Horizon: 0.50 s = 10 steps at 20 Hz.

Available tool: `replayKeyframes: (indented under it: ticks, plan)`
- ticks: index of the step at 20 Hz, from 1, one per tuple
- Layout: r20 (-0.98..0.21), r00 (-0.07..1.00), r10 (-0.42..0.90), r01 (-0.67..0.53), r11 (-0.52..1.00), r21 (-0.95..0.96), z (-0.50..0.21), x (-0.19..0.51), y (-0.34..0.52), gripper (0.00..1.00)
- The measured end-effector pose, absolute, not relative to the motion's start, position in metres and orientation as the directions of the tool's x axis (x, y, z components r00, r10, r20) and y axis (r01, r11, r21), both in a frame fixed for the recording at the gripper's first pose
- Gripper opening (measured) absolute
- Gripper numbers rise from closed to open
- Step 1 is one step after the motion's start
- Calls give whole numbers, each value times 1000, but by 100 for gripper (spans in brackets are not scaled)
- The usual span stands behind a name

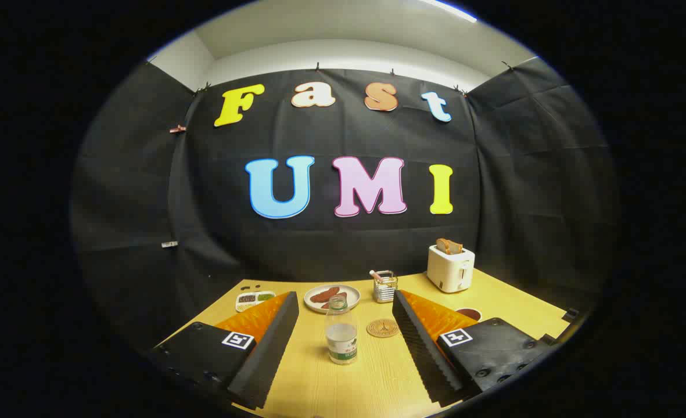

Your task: Take the bottle from table, then pour the juice into the cup, finally place the bottle on the coaster

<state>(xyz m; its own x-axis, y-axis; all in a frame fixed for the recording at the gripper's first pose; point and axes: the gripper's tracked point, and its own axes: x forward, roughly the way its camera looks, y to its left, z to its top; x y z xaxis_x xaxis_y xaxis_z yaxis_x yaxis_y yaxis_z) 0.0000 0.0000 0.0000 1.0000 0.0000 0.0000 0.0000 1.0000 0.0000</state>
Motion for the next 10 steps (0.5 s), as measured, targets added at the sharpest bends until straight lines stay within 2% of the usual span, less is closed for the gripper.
replayKeyframes:
  ticks: [10]
  plan:
    - [-15,1000,24,-25,1000,-6,-5,-13,15,100]
